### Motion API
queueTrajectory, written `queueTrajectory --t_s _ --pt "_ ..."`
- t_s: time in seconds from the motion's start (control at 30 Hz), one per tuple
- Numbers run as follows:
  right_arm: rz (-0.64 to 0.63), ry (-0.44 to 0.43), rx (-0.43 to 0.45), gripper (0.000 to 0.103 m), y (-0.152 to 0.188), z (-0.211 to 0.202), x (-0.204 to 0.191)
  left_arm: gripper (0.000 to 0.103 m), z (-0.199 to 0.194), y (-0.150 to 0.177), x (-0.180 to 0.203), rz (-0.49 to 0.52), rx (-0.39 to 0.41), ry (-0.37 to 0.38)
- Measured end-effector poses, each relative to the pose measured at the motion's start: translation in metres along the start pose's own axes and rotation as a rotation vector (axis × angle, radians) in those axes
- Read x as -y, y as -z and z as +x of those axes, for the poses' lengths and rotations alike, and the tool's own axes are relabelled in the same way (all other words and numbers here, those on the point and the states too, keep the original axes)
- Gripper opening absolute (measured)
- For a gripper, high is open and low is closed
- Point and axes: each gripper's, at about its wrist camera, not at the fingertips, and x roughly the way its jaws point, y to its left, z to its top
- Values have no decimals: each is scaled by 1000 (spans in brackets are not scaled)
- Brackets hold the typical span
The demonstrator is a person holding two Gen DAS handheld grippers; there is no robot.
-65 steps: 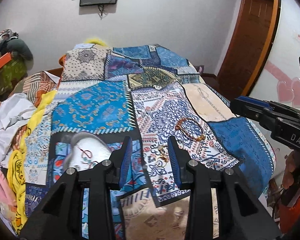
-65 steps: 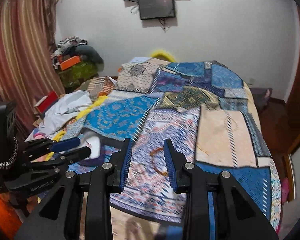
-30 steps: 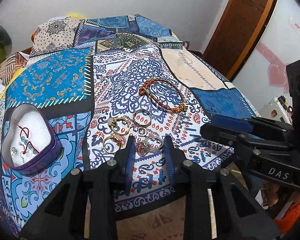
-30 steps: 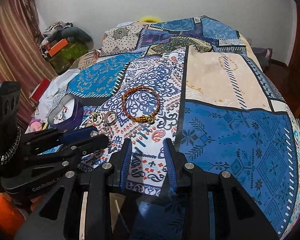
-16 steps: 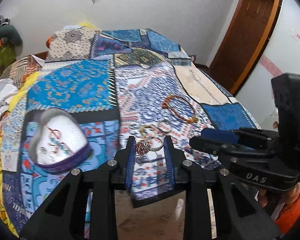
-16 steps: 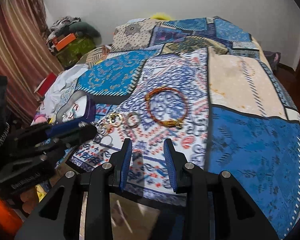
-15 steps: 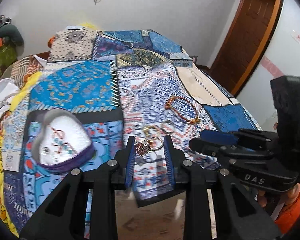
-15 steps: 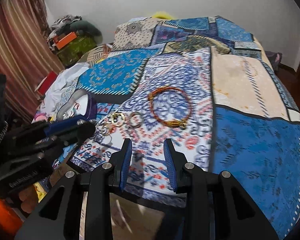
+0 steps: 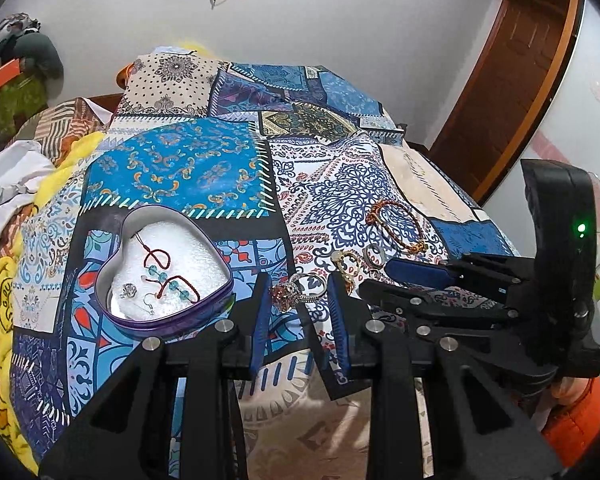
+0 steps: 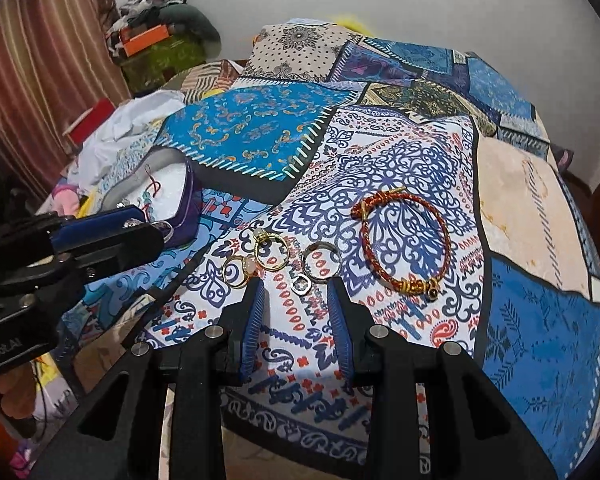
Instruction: Organize jewelry
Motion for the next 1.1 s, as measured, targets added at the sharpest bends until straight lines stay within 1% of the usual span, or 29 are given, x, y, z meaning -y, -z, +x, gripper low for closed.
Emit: queueTrajectory --t_s 0.07,0.23,0.33,0.47,0.6,0.77,1.1 --pt "-17 3 -5 29 -2 3 -2 27 1 0 0 -4 -1 3" --pt "-19 -11 -8 13 -3 6 1 27 -1 0 2 -2 2 5" --pt "-9 -11 0 10 -2 6 1 27 -3 0 2 1 4 0" --pt "-19 2 11 10 0 3 -2 27 -6 -1 5 5 6 -5" --pt "3 -12 19 10 2 -2 2 27 -12 -2 8 14 15 -13" --pt "21 -9 41 10 5 -15 3 27 -21 -4 10 18 32 -23" --pt "22 -27 141 10 -10 -51 -10 27 -45 -7 7 19 81 -49"
